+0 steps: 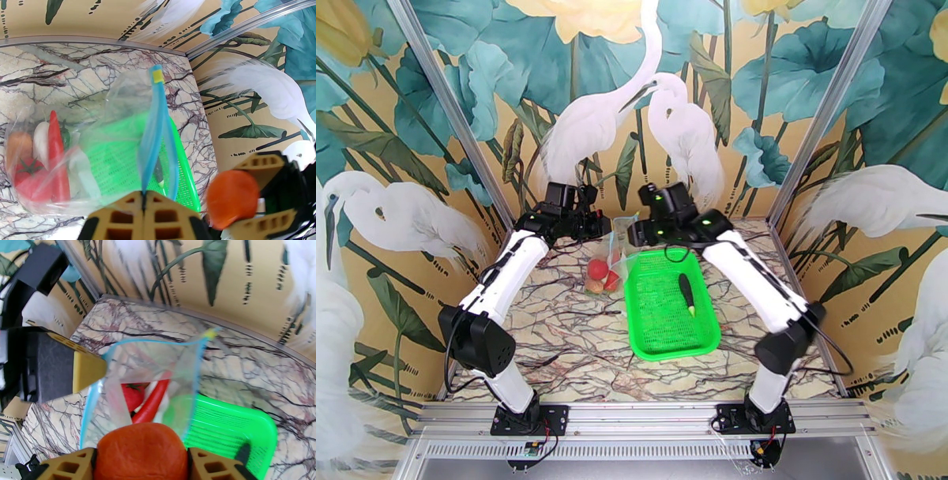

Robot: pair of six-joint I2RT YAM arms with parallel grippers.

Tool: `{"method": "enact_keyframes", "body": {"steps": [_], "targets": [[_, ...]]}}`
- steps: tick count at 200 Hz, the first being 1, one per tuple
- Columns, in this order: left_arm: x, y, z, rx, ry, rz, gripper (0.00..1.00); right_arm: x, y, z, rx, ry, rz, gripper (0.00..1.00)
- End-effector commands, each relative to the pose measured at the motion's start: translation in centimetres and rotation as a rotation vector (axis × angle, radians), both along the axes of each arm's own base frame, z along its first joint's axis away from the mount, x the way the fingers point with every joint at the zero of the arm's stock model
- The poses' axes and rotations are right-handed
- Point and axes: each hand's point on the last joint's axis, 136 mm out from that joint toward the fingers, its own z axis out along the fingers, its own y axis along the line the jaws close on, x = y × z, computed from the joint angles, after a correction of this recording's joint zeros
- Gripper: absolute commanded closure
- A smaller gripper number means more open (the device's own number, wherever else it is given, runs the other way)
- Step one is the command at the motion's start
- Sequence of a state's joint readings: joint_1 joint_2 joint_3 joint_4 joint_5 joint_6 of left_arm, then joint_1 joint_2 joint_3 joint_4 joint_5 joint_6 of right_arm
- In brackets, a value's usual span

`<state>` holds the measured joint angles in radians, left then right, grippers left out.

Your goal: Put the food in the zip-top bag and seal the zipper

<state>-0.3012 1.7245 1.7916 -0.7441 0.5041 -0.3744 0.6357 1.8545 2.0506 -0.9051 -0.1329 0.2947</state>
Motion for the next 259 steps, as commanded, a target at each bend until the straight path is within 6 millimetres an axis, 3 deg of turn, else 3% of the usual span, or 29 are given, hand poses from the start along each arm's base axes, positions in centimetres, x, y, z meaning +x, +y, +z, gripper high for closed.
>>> {"method": "enact_keyframes", "body": {"steps": [1,26,56,77,96,130,159,181,212,235,259], "targets": [[0.0,-0.3,1.3,-0.035,-0.024,-0.015,1.0,0.4,1.0,-0.8,-0.013,0.026,0.017,0.54],[0.0,-0.4,1.3,-0.041,-0.027,-0.017,1.0,1.0,1.4,-2.3,-0.041,0.05,0.021,0.5],[-0.1,-0.4,1.4,-0.044,-0.029,-0.018,1.0,1.5,1.8,-3.4,-0.062,0.079,0.03,0.36],[-0.1,-0.4,1.5,-0.044,-0.032,-0.018,1.0,1.5,2.1,-3.2,-0.055,0.078,0.04,0.25],[-0.2,-0.3,1.6,-0.043,-0.035,-0.018,1.0,1.6,2.0,-2.4,-0.048,0.054,0.033,0.23],[-0.4,-0.2,1.8,-0.041,-0.04,-0.015,1.0,1.9,0.2,-0.1,-0.079,-0.025,-0.024,0.22],[-0.6,0.1,2.2,-0.033,-0.054,-0.009,1.0,1.5,-4.0,1.0,-0.175,-0.089,-0.152,0.23],[-0.7,0.3,2.3,-0.02,-0.06,-0.008,1.0,0.3,-8.0,-1.7,-0.318,-0.033,-0.237,0.23],[-0.7,0.5,2.4,-0.013,-0.062,-0.008,1.0,-2.1,-12.5,-9.1,-0.538,0.1,-0.301,0.23],[-0.6,0.5,2.4,-0.01,-0.06,-0.012,1.0,-3.8,-14.1,-14.5,-0.637,0.217,-0.304,0.23],[-0.6,0.4,2.0,-0.009,-0.049,-0.017,1.0,-4.6,-14.7,-18.3,-0.703,0.299,-0.298,0.23]]}}
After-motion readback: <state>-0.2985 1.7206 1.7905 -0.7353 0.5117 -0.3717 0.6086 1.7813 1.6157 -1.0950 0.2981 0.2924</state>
